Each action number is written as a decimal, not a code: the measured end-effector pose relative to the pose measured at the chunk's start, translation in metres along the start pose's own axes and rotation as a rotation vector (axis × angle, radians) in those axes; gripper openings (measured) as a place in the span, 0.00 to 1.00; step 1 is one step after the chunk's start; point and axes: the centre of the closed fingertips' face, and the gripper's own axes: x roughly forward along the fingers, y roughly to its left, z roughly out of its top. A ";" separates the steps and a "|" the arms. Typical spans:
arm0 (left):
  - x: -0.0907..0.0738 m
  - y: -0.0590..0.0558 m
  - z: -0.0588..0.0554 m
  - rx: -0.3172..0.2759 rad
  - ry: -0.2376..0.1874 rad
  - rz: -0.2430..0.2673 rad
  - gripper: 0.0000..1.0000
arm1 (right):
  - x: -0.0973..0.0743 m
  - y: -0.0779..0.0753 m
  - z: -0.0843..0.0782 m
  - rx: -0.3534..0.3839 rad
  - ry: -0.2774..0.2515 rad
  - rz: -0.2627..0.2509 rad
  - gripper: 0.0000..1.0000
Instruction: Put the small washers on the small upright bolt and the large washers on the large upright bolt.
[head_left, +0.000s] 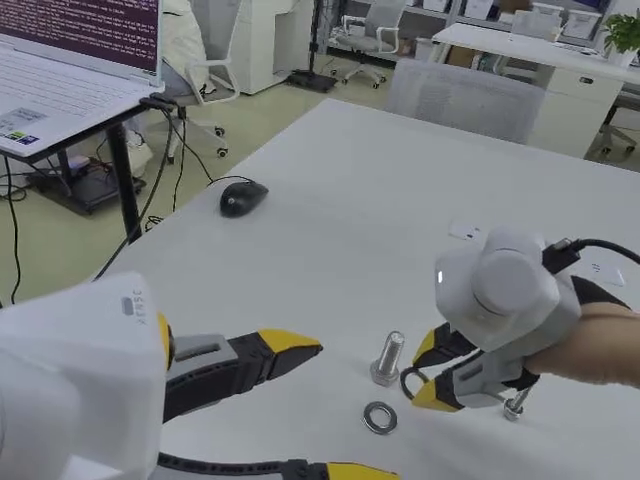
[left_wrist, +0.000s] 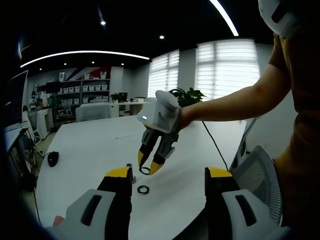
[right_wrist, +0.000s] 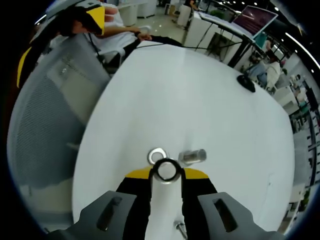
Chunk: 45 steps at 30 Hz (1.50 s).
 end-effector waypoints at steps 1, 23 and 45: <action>0.000 0.000 0.000 0.000 0.001 -0.002 0.58 | -0.001 -0.004 0.002 0.002 -0.006 -0.007 0.22; -0.001 0.011 0.003 -0.014 -0.011 0.013 0.58 | 0.013 -0.043 0.015 -0.040 0.041 -0.039 0.22; 0.000 0.016 -0.005 -0.032 -0.001 0.027 0.58 | 0.044 -0.042 0.001 -0.066 0.108 0.009 0.22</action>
